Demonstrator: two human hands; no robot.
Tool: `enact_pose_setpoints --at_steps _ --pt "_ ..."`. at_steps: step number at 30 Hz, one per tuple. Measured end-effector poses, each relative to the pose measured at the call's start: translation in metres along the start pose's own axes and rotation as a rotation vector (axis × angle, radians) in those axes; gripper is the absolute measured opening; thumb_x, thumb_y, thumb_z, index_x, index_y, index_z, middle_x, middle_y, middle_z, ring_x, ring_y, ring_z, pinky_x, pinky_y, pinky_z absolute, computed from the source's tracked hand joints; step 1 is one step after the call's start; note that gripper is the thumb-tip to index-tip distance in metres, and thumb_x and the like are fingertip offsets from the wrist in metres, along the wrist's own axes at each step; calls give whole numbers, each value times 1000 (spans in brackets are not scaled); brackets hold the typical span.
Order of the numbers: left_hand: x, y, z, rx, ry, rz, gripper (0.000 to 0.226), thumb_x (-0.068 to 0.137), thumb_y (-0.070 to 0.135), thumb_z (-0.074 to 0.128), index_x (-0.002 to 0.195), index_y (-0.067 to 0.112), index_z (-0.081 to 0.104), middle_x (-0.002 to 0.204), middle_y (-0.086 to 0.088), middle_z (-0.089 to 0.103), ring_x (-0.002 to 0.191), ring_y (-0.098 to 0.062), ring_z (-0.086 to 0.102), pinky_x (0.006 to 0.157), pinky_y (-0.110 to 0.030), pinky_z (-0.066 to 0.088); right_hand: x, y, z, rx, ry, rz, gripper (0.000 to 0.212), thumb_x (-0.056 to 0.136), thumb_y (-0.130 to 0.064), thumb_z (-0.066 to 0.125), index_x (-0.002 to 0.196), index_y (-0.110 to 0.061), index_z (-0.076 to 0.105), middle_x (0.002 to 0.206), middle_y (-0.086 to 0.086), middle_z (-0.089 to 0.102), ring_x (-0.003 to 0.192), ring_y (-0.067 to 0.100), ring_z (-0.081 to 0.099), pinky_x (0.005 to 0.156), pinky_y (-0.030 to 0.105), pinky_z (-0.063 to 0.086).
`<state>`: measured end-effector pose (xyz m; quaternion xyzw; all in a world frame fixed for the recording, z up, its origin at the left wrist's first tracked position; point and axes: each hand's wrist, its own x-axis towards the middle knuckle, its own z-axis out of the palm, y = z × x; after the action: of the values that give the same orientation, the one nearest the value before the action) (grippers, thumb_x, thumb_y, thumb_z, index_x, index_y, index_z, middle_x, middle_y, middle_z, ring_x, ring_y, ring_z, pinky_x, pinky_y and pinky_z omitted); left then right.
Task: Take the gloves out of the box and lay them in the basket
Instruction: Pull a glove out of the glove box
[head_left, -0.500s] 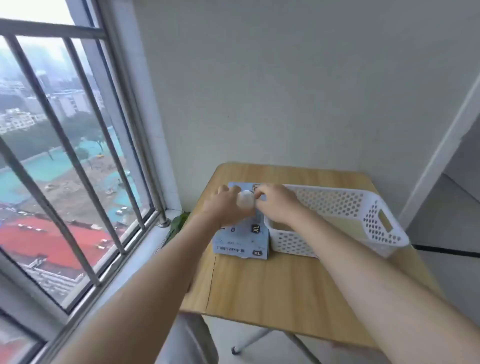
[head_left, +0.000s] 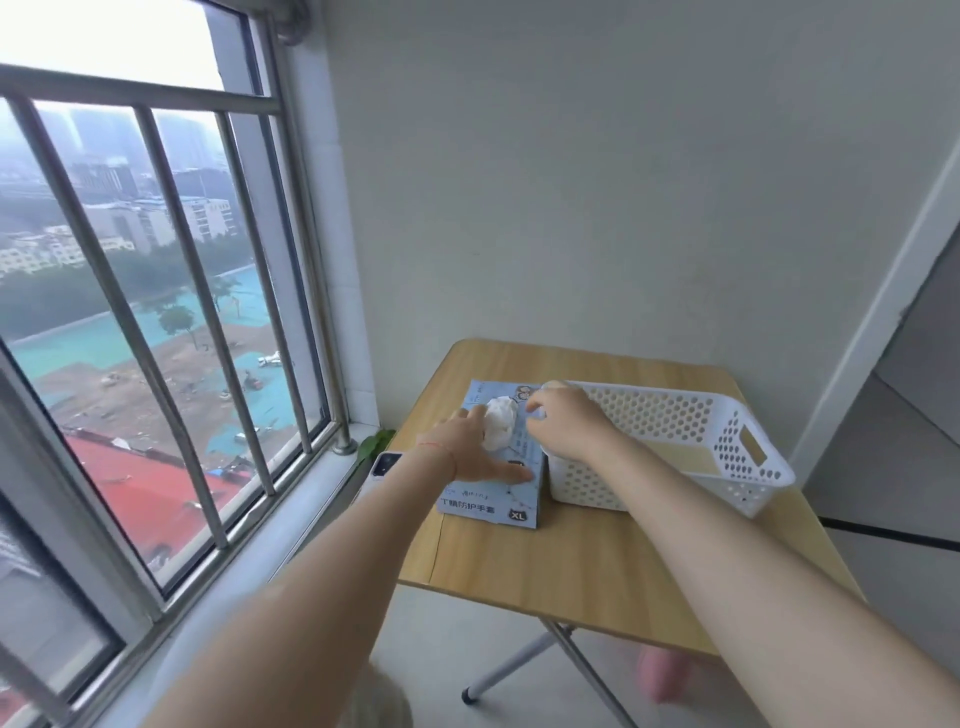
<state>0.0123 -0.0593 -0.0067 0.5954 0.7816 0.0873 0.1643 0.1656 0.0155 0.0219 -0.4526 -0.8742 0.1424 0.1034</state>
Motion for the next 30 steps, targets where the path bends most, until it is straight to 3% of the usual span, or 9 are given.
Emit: enact_pose_setpoints --at_steps 3,6,10,13,18,23,26,28,30 --pt "10 -5 -6 -53 63 40 108 66 78 68 149 23 27 142 -2 42 126 -26 46 101 -42 44 20 -10 -3 -42 47 -62 29 95 -27 47 118 -24 64 128 -3 59 121 21 50 101 39 40" --pt "24 -11 -12 -116 102 91 102 69 71 72 149 22 30 141 -4 43 125 -25 46 100 -38 42 38 -16 3 -60 -32 -54 23 93 -33 52 111 -30 65 118 -8 65 118 17 53 100 36 37" --pt "38 -14 -12 -163 23 148 115 64 64 80 154 28 19 148 1 38 131 -23 42 106 -41 40 51 -17 7 -45 -59 -61 3 88 -30 61 90 -30 64 98 -12 66 103 15 58 99 37 36" --pt "47 -20 -10 -173 -12 146 128 55 68 83 155 32 11 146 1 43 133 -23 42 109 -44 39 59 -15 1 63 11 -77 6 87 -27 64 81 -26 64 86 -13 65 91 14 59 97 38 38" --pt "51 -18 -12 -125 -14 140 140 51 71 83 156 32 -2 151 -3 41 137 -26 39 112 -47 35 69 -10 -7 225 117 -96 9 92 -21 61 83 -20 59 80 -8 58 80 16 58 71 30 45" --pt "62 -24 -15 -174 19 100 144 42 78 79 152 38 -3 147 -4 46 127 -27 50 106 -47 42 79 -14 -17 491 229 -80 7 96 -17 54 90 -15 56 87 0 61 79 16 58 65 24 42" --pt "61 -25 -19 -330 34 133 127 57 62 86 154 31 10 145 -1 45 124 -22 51 103 -37 45 81 -15 -22 573 179 -52 10 100 -17 47 92 -12 52 87 4 65 71 15 65 60 27 49" --pt "60 -23 -25 -477 131 128 94 68 52 84 145 27 35 130 6 51 111 -13 52 87 -22 45 85 -15 -22 600 146 -33 11 100 -17 47 89 -15 50 86 4 66 68 16 68 59 31 51" --pt "64 -23 -31 -471 318 127 54 75 49 79 120 26 60 112 11 57 100 -8 53 77 -15 39 89 -16 -21 610 135 -26 12 99 -18 49 87 -17 50 84 3 67 63 16 67 59 30 49"
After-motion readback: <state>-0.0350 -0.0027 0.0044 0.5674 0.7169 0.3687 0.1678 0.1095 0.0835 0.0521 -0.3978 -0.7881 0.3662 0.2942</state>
